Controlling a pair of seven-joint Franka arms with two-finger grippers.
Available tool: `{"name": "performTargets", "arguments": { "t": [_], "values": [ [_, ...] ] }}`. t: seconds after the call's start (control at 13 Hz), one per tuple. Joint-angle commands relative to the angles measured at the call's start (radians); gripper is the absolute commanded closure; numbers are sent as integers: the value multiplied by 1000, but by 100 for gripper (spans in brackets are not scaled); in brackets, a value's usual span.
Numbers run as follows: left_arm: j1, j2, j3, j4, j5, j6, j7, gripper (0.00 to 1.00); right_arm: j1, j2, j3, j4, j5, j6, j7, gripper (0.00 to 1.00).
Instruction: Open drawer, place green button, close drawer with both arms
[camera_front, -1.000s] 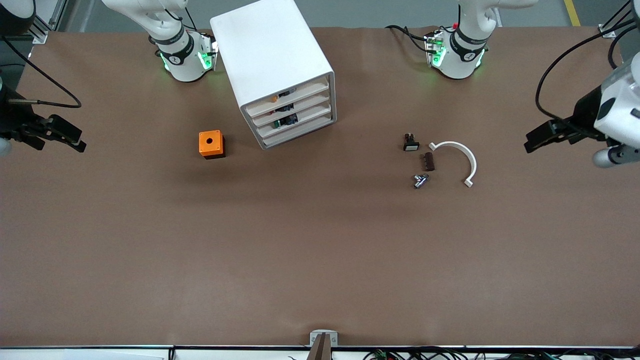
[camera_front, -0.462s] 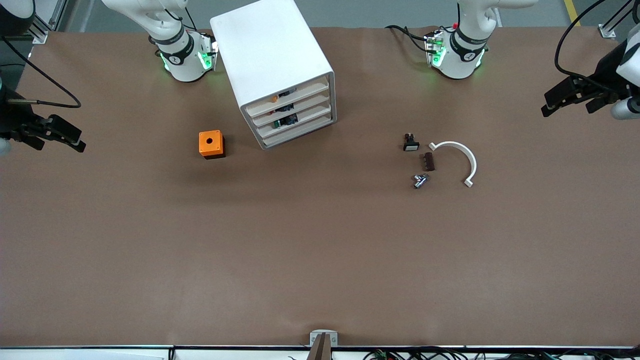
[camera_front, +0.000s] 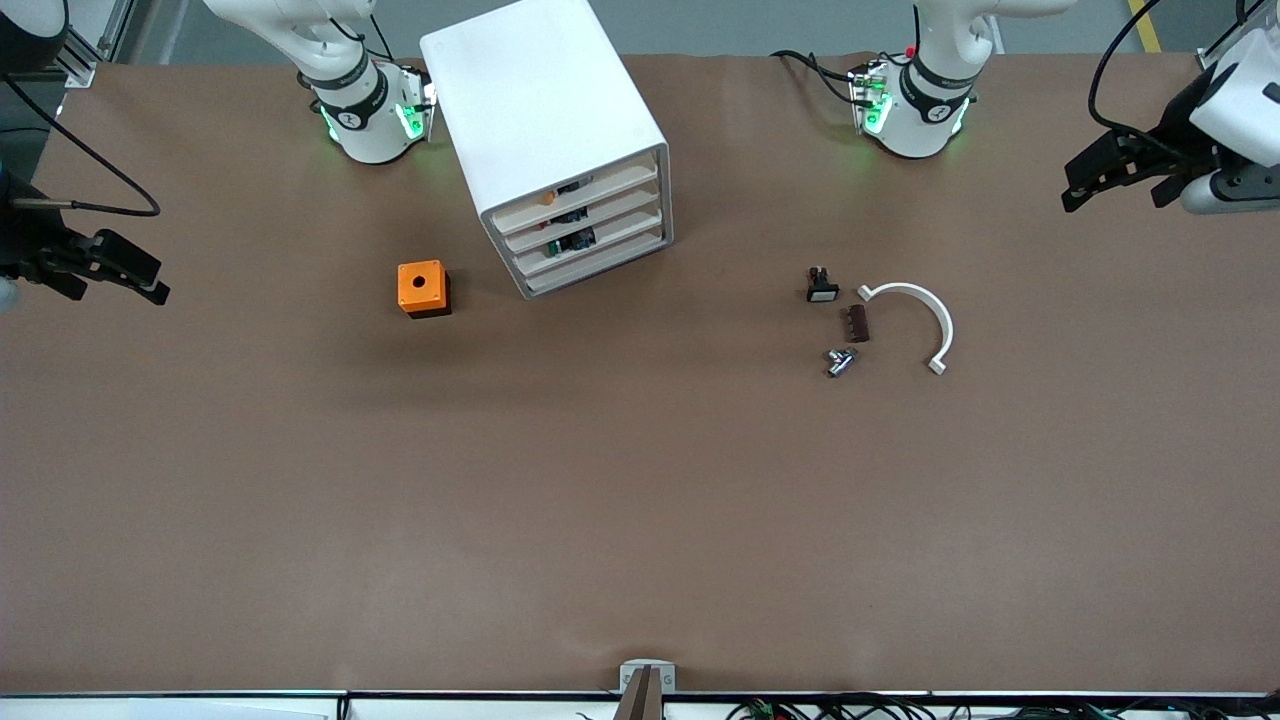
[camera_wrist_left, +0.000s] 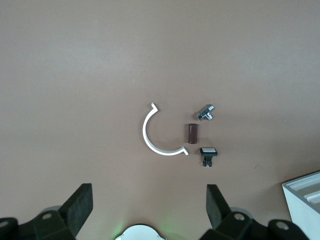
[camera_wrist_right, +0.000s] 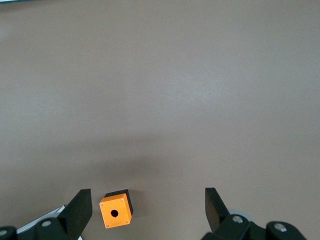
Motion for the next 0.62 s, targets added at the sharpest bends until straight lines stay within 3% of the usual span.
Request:
{"name": "performTargets", "arguments": {
  "t": [0.0,0.54],
  "values": [
    [2,9,-4,4,25,7,32,0,-15,0,9,10,-13,-10,-11,0],
    [3,51,4,61,54,6,47,0,-17,0,7,10,-10,-10,-12,0]
  ]
}}
